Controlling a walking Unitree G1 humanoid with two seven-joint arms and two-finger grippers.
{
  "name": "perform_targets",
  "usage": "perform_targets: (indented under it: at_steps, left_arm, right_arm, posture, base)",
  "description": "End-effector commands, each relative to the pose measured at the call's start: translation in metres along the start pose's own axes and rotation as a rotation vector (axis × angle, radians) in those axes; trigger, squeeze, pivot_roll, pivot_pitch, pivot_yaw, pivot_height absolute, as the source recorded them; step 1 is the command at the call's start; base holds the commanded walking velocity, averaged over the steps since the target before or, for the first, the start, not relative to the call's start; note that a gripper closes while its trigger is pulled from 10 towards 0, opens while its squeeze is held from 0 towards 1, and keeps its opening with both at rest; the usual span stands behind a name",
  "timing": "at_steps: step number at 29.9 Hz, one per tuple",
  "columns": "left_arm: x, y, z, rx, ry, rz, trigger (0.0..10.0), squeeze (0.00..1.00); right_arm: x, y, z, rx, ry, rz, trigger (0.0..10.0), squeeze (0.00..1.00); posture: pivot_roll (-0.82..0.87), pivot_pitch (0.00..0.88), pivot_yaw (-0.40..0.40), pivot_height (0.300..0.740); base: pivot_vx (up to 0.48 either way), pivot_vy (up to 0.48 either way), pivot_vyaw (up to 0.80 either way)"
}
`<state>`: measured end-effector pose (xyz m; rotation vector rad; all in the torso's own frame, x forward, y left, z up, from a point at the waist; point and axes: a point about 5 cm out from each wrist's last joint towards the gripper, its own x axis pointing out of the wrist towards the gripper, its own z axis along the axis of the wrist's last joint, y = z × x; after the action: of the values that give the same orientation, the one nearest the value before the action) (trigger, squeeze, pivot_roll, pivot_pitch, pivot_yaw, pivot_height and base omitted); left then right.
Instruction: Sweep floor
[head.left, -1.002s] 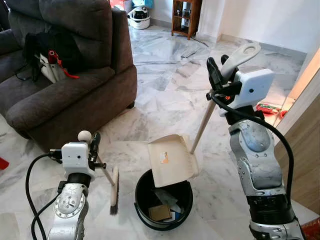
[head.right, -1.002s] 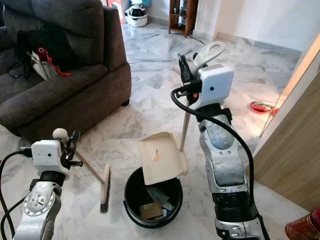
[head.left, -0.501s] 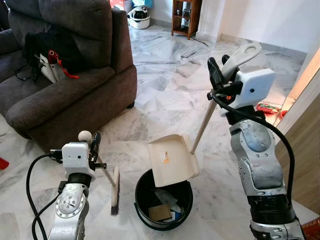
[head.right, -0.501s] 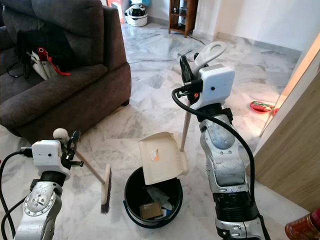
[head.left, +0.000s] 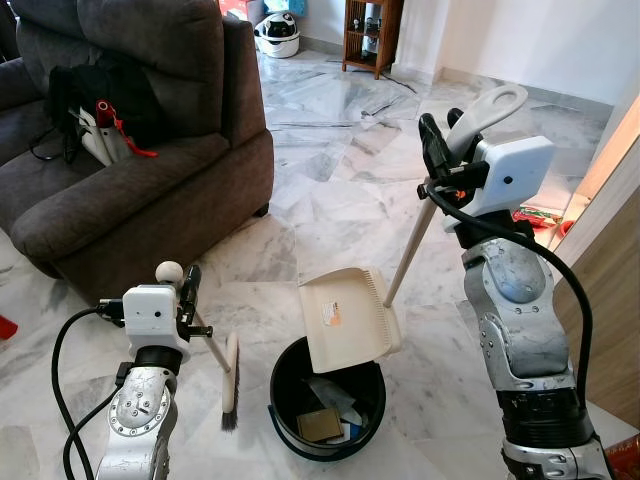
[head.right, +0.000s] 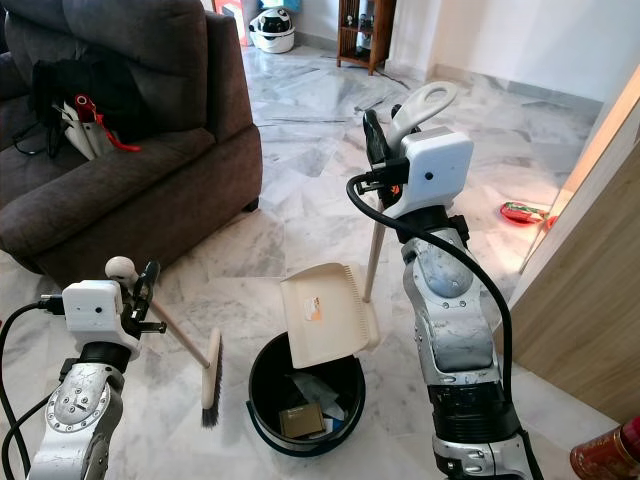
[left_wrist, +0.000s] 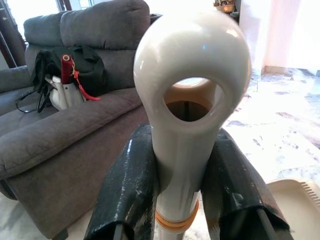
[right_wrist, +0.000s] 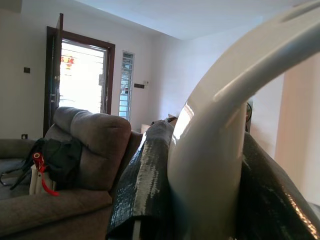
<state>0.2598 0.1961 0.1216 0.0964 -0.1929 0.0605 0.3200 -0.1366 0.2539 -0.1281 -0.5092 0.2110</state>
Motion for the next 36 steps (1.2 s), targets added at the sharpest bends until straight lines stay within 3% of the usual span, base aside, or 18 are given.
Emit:
perform_targets:
  at_steps: [1,15,19,26,36]
  left_arm:
    - [0.004,0.003,0.015,-0.004,-0.084,0.008,10.0,0.0]
    - [0.004,0.003,0.015,-0.004,-0.087,0.009,10.0,0.0]
    - [0.004,0.003,0.016,-0.003,-0.09,0.01,10.0,0.0]
    - [0.004,0.005,0.016,0.0,-0.092,0.014,10.0,0.0]
    - [0.004,0.003,0.015,-0.005,-0.089,0.007,10.0,0.0]
  right_arm:
    - [0.007,-0.002,0.019,-0.003,-0.091,-0.004,10.0,0.0]
    - [0.008,-0.004,0.028,0.01,-0.141,-0.011,10.0,0.0]
    - [0.012,-0.009,0.054,0.07,-0.276,-0.06,10.0,0.0]
    - [0.015,-0.022,0.069,0.152,-0.344,-0.128,10.0,0.0]
    - [0.012,-0.019,0.057,0.141,-0.291,-0.11,10.0,0.0]
  posture:
    - [0.08,0.077,0.048,0.74]
    - [0.08,0.074,0.048,0.74]
    - [0.07,0.074,0.049,0.74]
    - [0.08,0.075,0.048,0.74]
    - [0.07,0.073,0.049,0.74]
  base:
    - [-0.27,0.0,0.0]
    - [-0.278,0.0,0.0]
    - [-0.274,0.0,0.0]
    - [-0.274,0.0,0.0]
    - [-0.273,0.0,0.0]
